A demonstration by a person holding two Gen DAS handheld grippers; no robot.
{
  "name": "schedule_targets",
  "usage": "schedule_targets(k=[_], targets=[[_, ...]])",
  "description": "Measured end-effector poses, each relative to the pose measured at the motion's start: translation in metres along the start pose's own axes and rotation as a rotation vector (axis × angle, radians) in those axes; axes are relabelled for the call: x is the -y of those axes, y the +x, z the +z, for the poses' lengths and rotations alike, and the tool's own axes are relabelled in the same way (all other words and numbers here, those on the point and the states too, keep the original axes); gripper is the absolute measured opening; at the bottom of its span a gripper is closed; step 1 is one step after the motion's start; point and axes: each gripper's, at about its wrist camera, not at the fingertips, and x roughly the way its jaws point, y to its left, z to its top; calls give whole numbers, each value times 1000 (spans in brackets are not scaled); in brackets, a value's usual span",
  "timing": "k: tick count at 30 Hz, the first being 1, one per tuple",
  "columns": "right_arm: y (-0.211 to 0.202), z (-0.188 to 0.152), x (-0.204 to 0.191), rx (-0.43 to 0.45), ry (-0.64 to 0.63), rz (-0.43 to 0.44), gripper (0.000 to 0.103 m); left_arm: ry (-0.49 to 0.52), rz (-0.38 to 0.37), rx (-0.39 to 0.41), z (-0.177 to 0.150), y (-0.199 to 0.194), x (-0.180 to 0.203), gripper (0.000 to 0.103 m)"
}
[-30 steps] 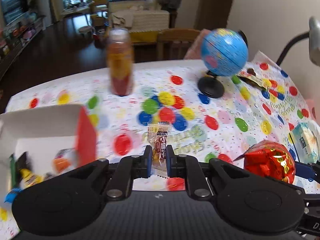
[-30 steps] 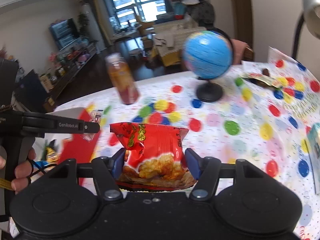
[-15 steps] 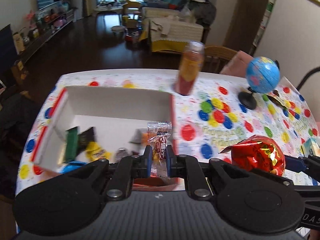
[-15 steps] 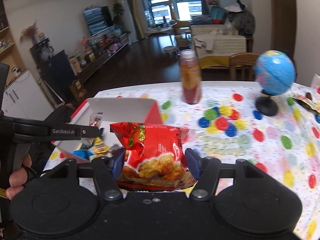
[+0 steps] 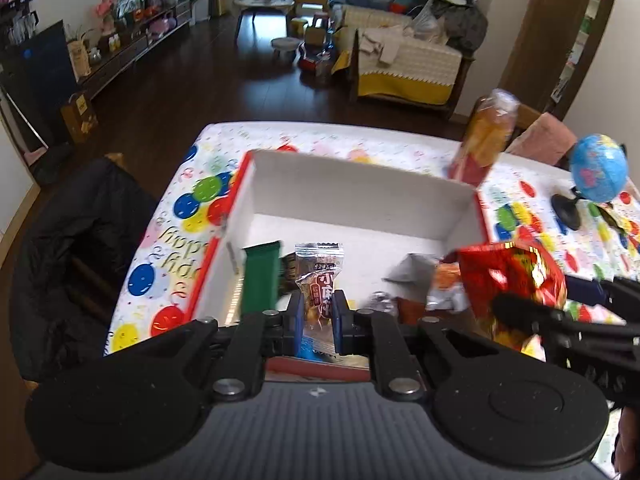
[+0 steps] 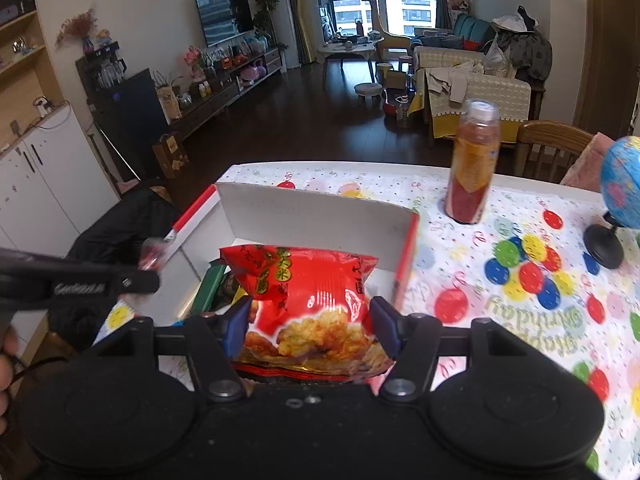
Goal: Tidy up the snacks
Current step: 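Carry the red chip bag and small wrapped candy over the white box, then lower both tools into the box and open them to release the snacks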
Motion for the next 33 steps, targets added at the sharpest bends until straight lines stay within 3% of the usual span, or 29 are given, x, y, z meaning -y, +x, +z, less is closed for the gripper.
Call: schedule_targets(k=[5, 16, 31, 33], targets=[[40, 10, -15, -31, -35, -16, 62, 0, 13, -47, 5, 26, -19, 13], [107, 20, -29, -120, -74, 5, 62, 54, 1, -109, 8, 75, -18, 13], [121, 14, -35, -194, -91, -24, 65, 61, 12, -186, 0, 110, -18, 15], [117, 14, -32, -188, -77, -13, 72, 55, 5, -192, -1, 110, -19, 18]])
